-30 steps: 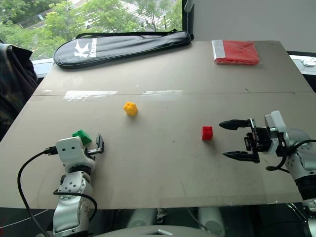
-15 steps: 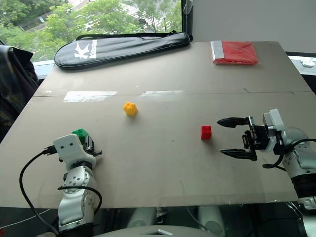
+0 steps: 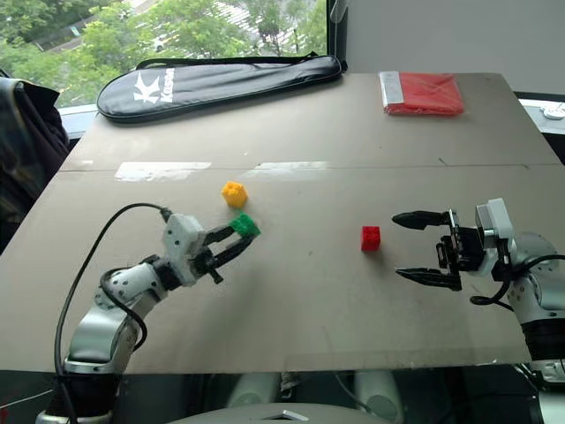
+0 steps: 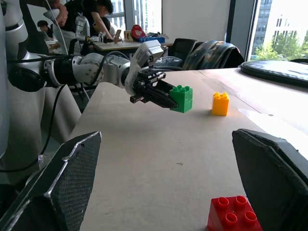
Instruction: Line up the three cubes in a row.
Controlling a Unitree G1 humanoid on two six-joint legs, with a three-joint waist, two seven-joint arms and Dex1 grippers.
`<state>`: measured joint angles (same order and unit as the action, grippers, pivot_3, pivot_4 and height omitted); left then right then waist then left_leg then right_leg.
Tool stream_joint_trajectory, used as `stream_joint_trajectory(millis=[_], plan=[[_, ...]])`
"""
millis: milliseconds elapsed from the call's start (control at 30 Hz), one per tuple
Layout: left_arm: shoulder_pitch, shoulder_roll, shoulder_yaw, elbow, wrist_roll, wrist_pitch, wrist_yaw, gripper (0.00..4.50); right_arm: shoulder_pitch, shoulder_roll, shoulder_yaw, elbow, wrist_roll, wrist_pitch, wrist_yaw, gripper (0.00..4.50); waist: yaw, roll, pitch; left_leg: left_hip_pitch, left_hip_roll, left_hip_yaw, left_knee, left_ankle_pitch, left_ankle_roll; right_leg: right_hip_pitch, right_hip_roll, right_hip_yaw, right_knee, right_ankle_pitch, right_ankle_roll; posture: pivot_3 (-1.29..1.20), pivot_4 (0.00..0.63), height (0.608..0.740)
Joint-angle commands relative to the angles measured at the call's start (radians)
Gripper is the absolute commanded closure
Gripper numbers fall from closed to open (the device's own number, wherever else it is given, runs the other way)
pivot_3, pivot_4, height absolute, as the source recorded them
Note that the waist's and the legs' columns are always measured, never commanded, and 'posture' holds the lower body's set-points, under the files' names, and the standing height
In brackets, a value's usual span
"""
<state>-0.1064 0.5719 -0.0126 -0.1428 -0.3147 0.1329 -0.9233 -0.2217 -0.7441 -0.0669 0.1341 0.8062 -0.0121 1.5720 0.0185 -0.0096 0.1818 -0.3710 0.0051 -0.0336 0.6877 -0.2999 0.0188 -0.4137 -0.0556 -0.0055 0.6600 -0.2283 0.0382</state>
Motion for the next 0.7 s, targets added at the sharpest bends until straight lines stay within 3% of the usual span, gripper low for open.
stream_joint_trajectory(millis=[33, 200, 400, 700], plan=[[-0.121, 0.003, -0.086, 0.113, 0.021, -0.092, -0.157, 3.25, 0.031, 0.003, -0.049, -0.023, -0.017, -0.001, 0.022, 0.0, -0.001, 0.0, 0.0, 0.0, 0.0, 0.0, 0.0, 0.0, 0.0, 0.0, 0.0, 0.0, 0.0, 0.0, 0.0, 0.0, 0.15, 0.7], [-0.371, -0.092, -0.214, 0.398, 0.087, -0.199, -0.295, 3.25, 0.107, 0.013, -0.096, 0.014, -0.066, -0.046, 0.013, 0.0, -0.005, 0.0, 0.0, -0.002, -0.002, 0.002, 0.001, 0.0, 0.0, 0.0, 0.0, 0.0, -0.001, 0.002, 0.003, 0.0, 0.15, 0.7], [-0.546, -0.197, -0.277, 0.634, 0.139, -0.234, -0.363, 3.25, 0.186, 0.038, -0.144, -0.032, -0.068, -0.057, -0.004, 0.0, -0.016, 0.0, 0.0, -0.004, -0.002, 0.002, 0.001, 0.0, 0.0, -0.002, 0.002, -0.002, 0.0, 0.002, 0.004, 0.0, 0.15, 0.7], [-0.643, -0.292, -0.276, 0.829, 0.199, -0.35, -0.377, 3.25, 0.23, 0.053, -0.187, -0.028, -0.08, -0.069, 0.002, 0.0, -0.012, -0.001, 0.0, -0.007, -0.003, 0.0, 0.003, 0.0, 0.0, -0.003, 0.002, -0.003, 0.0, 0.002, 0.004, 0.0, 0.15, 0.7]])
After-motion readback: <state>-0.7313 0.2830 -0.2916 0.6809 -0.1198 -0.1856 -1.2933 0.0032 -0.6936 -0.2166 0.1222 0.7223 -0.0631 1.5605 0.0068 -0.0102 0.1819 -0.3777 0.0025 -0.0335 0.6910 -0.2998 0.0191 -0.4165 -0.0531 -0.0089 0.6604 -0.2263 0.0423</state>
